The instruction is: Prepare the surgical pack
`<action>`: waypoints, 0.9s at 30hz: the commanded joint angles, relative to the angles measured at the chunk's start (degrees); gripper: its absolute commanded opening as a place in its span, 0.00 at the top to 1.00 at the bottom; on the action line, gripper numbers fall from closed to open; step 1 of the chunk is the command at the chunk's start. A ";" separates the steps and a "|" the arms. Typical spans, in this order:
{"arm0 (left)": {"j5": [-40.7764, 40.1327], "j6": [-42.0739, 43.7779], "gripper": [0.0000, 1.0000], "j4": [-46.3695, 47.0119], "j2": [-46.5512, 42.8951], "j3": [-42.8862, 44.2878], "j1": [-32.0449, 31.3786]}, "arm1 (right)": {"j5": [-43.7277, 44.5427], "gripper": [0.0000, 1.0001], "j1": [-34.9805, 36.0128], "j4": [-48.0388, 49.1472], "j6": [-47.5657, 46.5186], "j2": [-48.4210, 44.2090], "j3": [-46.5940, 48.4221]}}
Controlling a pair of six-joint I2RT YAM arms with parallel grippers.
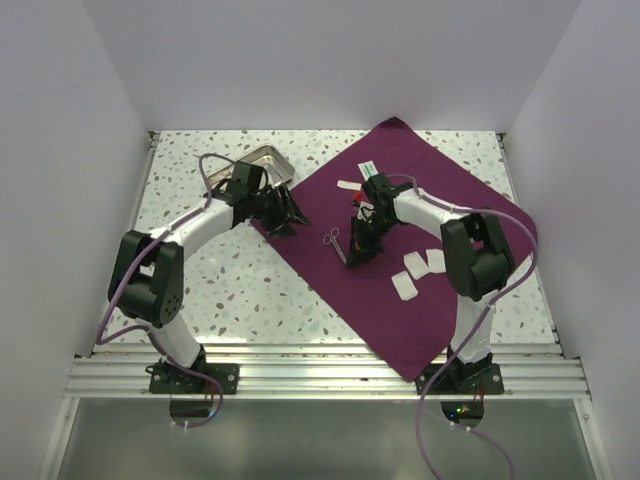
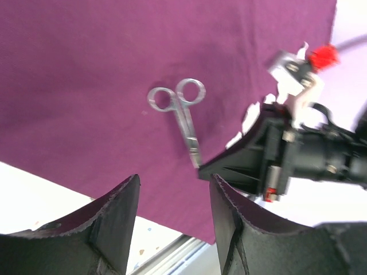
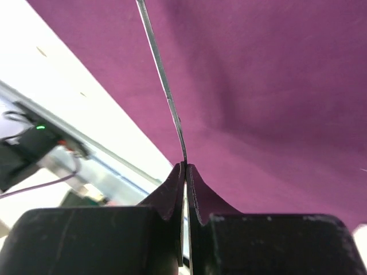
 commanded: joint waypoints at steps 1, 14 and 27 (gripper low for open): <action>1.17 -2.84 0.44 5.00 -4.45 -0.34 -1.69 | -8.29 1.00 -0.25 8.15 8.40 -4.20 -3.21; 0.73 -9.25 0.43 5.97 -7.53 -6.22 -4.15 | -17.26 1.00 -0.69 23.53 23.79 -9.12 -11.65; 1.96 -13.47 0.43 11.59 -4.81 -7.19 -7.05 | -20.25 1.00 -0.26 34.70 35.40 -12.29 -14.03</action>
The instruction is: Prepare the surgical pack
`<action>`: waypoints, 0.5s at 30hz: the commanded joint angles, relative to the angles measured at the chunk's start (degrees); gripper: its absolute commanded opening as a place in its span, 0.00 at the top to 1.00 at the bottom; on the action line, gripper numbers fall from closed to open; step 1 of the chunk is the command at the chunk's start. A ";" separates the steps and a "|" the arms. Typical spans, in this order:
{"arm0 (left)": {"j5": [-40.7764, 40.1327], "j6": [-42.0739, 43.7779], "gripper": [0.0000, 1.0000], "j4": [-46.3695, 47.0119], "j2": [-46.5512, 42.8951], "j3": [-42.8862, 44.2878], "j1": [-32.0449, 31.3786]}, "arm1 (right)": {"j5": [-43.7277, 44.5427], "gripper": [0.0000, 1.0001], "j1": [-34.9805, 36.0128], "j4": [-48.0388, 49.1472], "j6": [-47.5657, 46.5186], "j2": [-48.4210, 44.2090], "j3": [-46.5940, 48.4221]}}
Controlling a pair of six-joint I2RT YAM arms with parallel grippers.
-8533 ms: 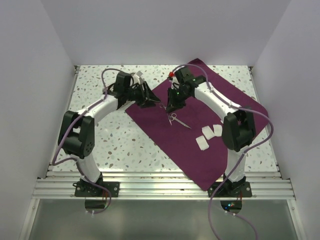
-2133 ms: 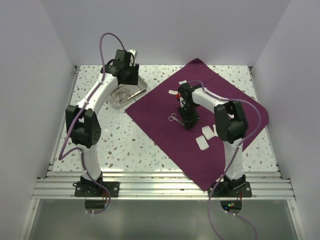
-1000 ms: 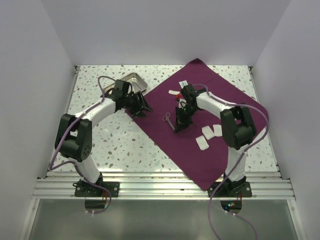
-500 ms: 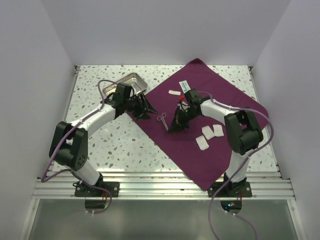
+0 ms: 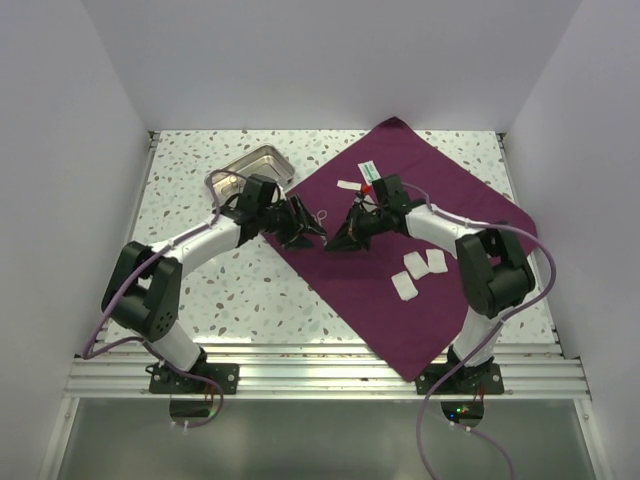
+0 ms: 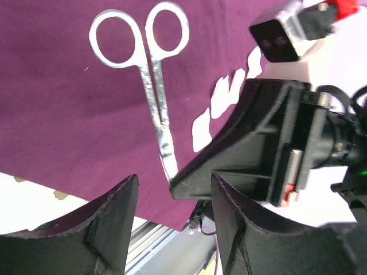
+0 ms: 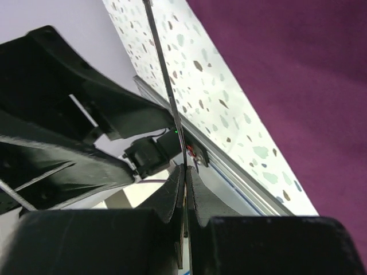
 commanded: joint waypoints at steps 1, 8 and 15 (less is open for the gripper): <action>1.46 -1.76 0.43 3.90 1.09 0.55 -0.23 | -2.64 1.00 0.44 3.84 3.45 -3.48 0.51; 1.73 -1.50 0.44 3.38 4.87 3.62 -0.59 | -2.46 1.00 2.29 5.07 4.77 -3.13 1.65; 1.55 -0.01 0.64 2.24 8.21 7.31 -0.41 | -2.20 1.00 3.70 5.25 5.03 -1.90 3.41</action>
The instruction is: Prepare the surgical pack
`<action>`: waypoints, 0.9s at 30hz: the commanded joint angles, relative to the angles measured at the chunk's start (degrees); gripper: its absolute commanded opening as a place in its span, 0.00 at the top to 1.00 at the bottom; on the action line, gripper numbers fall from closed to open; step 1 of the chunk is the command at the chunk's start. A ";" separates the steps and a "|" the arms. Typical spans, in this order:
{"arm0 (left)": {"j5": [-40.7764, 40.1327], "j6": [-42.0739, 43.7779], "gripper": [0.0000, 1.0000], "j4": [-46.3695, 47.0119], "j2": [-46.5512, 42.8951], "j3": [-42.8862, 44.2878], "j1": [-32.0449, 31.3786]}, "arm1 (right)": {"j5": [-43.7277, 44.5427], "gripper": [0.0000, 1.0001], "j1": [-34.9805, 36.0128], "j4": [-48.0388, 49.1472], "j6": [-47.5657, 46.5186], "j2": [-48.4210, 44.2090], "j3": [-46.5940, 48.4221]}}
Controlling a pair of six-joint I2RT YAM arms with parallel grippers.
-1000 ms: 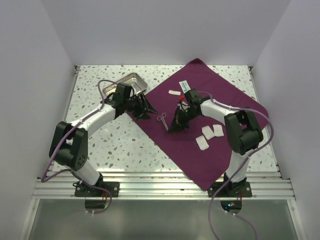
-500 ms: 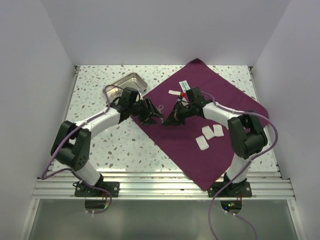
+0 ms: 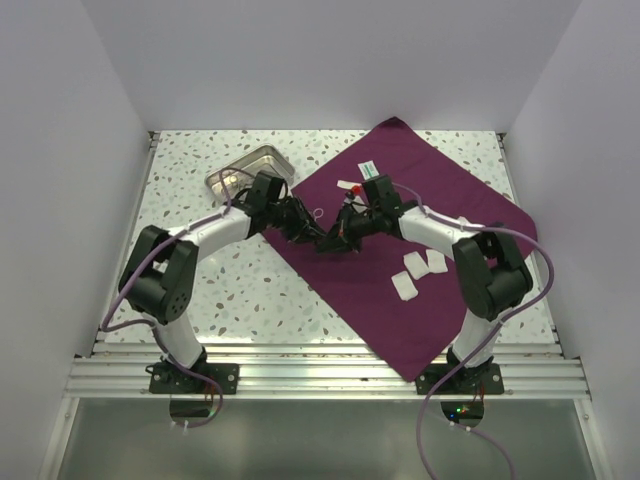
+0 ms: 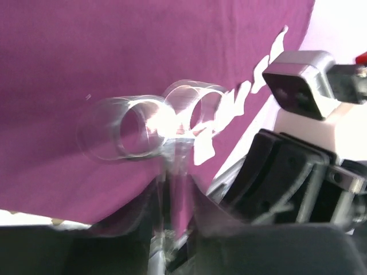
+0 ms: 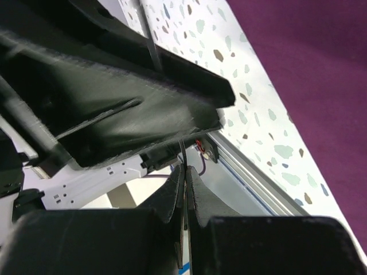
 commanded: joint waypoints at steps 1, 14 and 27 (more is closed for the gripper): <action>0.83 1.98 0.81 0.62 1.48 3.99 0.03 | -1.96 1.00 0.49 1.68 0.75 -0.92 3.41; -14.72 32.64 1.00 -21.26 11.06 29.37 6.79 | 25.63 0.53 -2.67 -46.20 -34.04 9.36 35.65; -25.62 62.71 1.00 -34.28 31.80 59.72 15.49 | 28.27 0.51 -5.05 -47.71 -38.54 19.38 46.64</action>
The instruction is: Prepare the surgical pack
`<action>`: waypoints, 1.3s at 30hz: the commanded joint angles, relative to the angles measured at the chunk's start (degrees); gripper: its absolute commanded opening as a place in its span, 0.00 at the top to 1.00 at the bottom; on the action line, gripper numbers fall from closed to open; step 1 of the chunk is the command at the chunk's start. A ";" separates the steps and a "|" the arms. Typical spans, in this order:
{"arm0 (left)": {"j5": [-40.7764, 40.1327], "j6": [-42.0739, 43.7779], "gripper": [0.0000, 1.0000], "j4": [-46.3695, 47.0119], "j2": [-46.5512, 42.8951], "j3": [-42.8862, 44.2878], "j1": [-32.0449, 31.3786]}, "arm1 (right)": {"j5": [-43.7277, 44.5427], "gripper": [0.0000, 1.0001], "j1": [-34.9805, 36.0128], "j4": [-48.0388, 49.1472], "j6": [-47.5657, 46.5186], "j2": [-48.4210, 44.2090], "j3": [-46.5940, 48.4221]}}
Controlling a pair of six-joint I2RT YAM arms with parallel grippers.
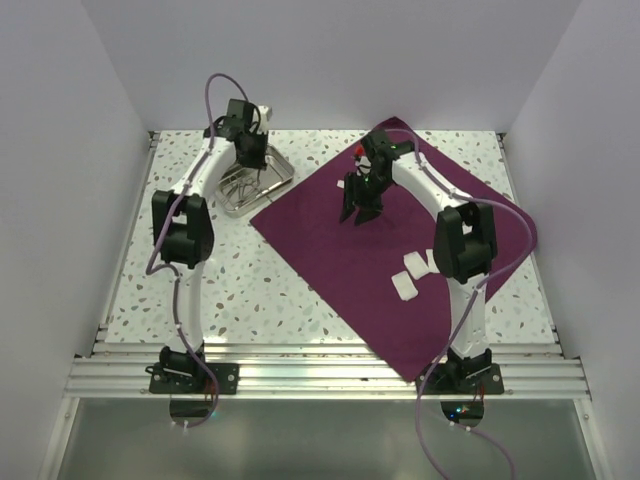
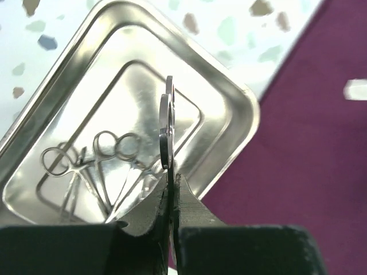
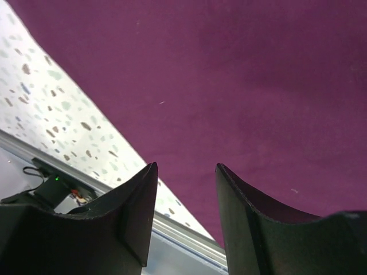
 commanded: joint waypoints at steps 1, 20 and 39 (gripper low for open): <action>-5.71 9.69 1.00 -4.12 3.32 2.48 0.94 | 2.37 0.51 0.28 -3.60 -3.00 1.68 5.65; -14.51 9.45 0.64 -2.45 0.63 -6.12 0.59 | 12.36 0.50 -2.09 -8.52 -4.32 -2.60 1.28; 5.77 -10.50 0.57 3.96 -34.88 -33.18 -0.46 | 5.81 0.34 -14.57 9.81 5.17 -39.88 -53.13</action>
